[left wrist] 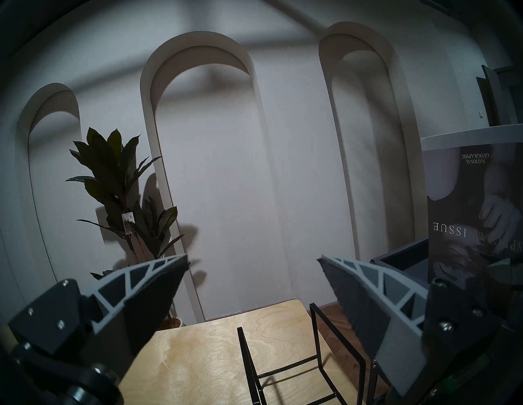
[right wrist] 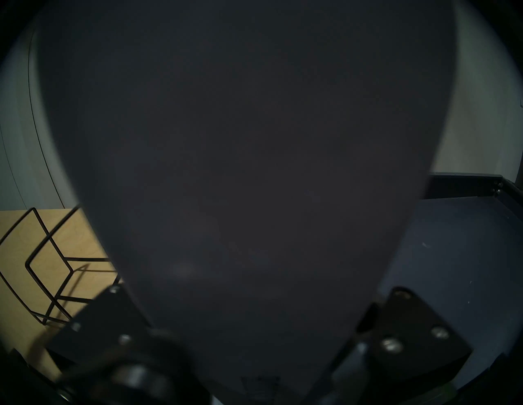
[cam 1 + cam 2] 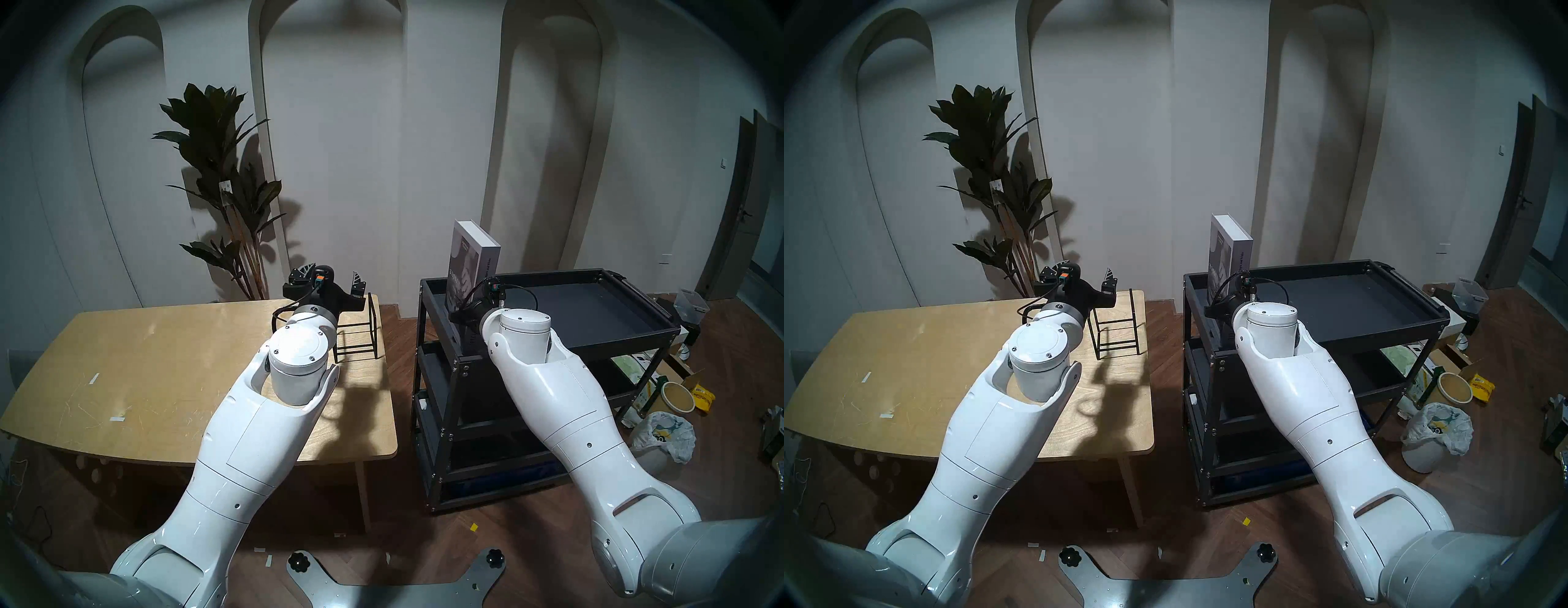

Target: Transfer books between table and cart

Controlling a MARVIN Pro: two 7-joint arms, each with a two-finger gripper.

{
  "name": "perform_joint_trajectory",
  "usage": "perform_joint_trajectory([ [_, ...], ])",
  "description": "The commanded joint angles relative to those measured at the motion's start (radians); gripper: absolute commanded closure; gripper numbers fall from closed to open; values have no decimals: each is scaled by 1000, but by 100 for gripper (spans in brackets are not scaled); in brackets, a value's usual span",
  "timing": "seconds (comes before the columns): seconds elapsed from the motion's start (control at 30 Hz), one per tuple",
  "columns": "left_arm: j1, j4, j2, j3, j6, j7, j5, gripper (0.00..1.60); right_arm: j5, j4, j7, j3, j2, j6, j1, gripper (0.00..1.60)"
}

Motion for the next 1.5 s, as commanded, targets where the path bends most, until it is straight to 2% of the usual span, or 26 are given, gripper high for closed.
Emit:
perform_joint_trajectory([
  [0.0, -34, -6, -7, -1, -4, -1, 5, 0, -8, -20, -4, -3, 1, -16, -6, 0],
  [0.37, -38, 2, -10, 0, -5, -3, 9, 0, -10, -69, -7, 7, 6, -22, -23, 0],
  [0.67, -41, 7, -16, 2, -5, -3, 11, 0, 1, -149, -28, 28, 10, 17, -55, 0],
  [0.83, -40, 9, -24, -5, -13, 2, 7, 0, 15, -207, -34, 42, 19, 28, -91, 0],
  [0.9, -34, 9, -25, -10, -44, 8, 9, 0, 17, -235, -31, 46, 27, 15, -112, 0],
  [1.0, -27, -5, -24, -18, -50, 12, 8, 0, 19, -277, -36, 55, 38, 6, -140, 0],
  [1.23, -6, -57, -15, -32, -52, 28, 11, 0, 36, -370, -71, 97, 49, 8, -201, 0],
  [1.27, -4, -63, -15, -34, -51, 29, 11, 0, 40, -353, -67, 100, 44, -4, -193, 0],
  [1.3, -2, -68, -14, -36, -51, 30, 10, 0, 48, -388, -68, 108, 49, 3, -215, 0],
  [1.47, 4, -74, -12, -46, -52, 33, 6, 0, 71, -443, -56, 123, 58, -14, -269, 0],
])
